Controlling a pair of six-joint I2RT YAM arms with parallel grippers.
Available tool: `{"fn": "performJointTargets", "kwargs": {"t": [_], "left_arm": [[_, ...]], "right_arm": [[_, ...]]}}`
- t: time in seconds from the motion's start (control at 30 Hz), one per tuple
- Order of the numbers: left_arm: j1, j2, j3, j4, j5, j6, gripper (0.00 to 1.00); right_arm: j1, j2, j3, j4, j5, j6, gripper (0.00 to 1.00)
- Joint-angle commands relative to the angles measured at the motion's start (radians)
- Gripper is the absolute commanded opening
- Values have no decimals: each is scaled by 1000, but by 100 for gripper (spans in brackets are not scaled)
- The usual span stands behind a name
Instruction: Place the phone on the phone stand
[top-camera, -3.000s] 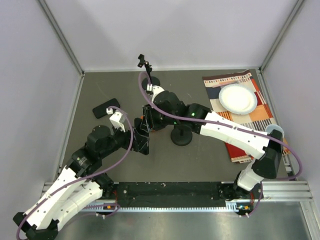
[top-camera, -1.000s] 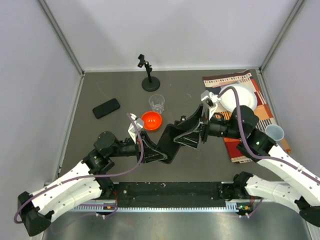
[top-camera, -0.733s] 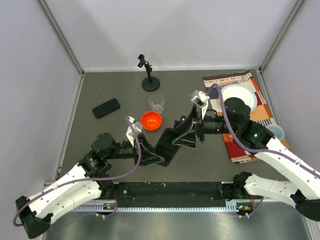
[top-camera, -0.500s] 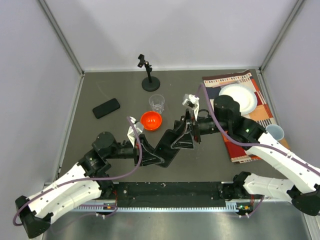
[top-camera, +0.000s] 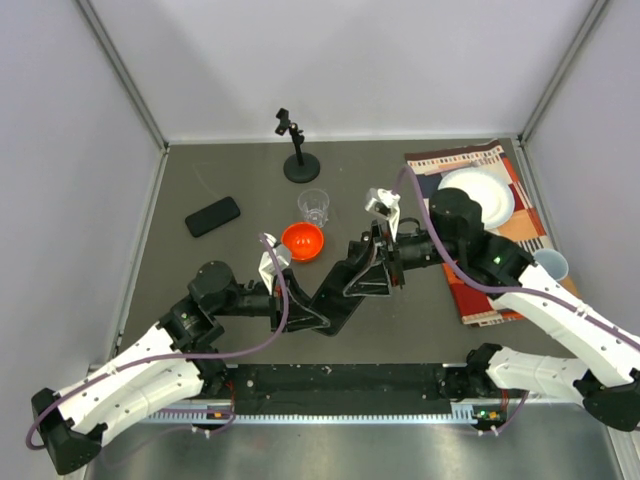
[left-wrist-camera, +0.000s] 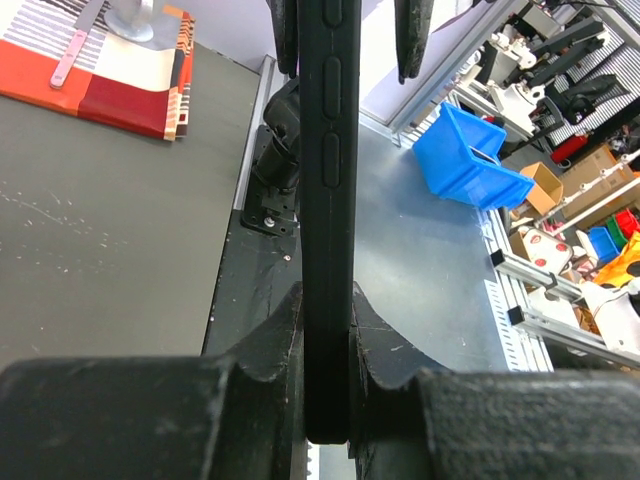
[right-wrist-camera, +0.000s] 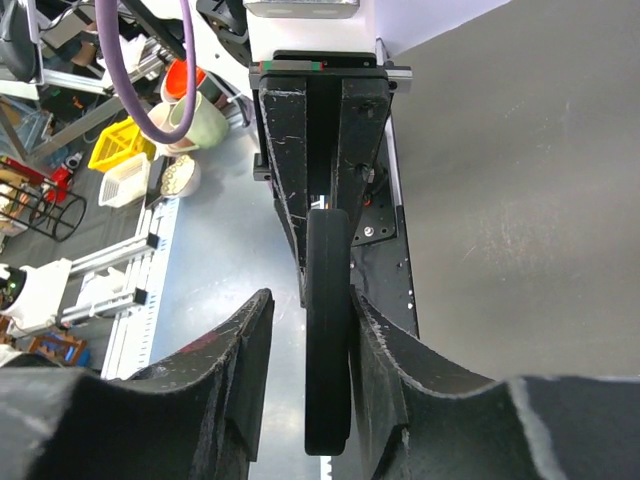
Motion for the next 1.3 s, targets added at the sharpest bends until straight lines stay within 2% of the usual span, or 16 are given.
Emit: {"fn": "performJointTargets", "kwargs": {"t": [0.0, 0.13, 0.17, 0.2, 0.33, 0.43, 0.5, 0.53, 0.57, 0.67, 0.77, 0.87, 0.93, 1.03, 1.13, 1.27], "left_arm": [[-3, -11, 57, 80, 24, 21, 0], [-1, -8, 57, 80, 24, 21, 0], [-3, -5, 59, 78, 23, 24, 0], [-3, -8, 62, 72, 21, 25, 0], [-1, -10, 85, 15, -20, 45, 0], [-1, -25, 105, -51, -140, 62, 39], [0, -39, 114, -75, -250, 71, 85], [-1, -42, 118, -124, -293, 85, 86], [-1, -45, 123, -132, -340, 91, 87], [-3, -13, 132, -132, -436, 116, 80], [-7, 65, 140, -97, -525, 120, 67], [-42, 141, 145, -30, -660, 152, 55], [-104, 206, 161, -13, -828, 189, 48], [-159, 306, 212, -14, -943, 220, 52], [-190, 384, 232, 14, -1022, 235, 52], [-201, 467, 250, 47, -1051, 255, 39]], "right_arm": [[-4, 11, 42, 37, -15, -13, 34], [-4, 24, 45, 51, -33, -2, 20], [-4, 24, 40, 62, -48, -5, 7], [-4, 22, 33, 88, -59, -1, 0], [-2, -30, -16, 106, 65, -31, 0], [-10, -123, -53, 51, 244, -74, 0], [-36, -206, -59, 11, 354, -80, 0], [-41, -235, -61, -37, 396, -85, 0], [-41, -263, -58, -68, 444, -92, 0], [-41, -366, -23, -223, 776, -91, 0], [-41, -441, 16, -344, 1015, -74, 0], [-41, -499, 40, -400, 1142, -62, 0], [-42, -521, 60, -426, 1170, -56, 0], [-41, -515, 88, -464, 1174, -48, 0], [-41, -510, 91, -472, 1135, -54, 0], [-41, -519, 85, -469, 1091, -57, 0]]}}
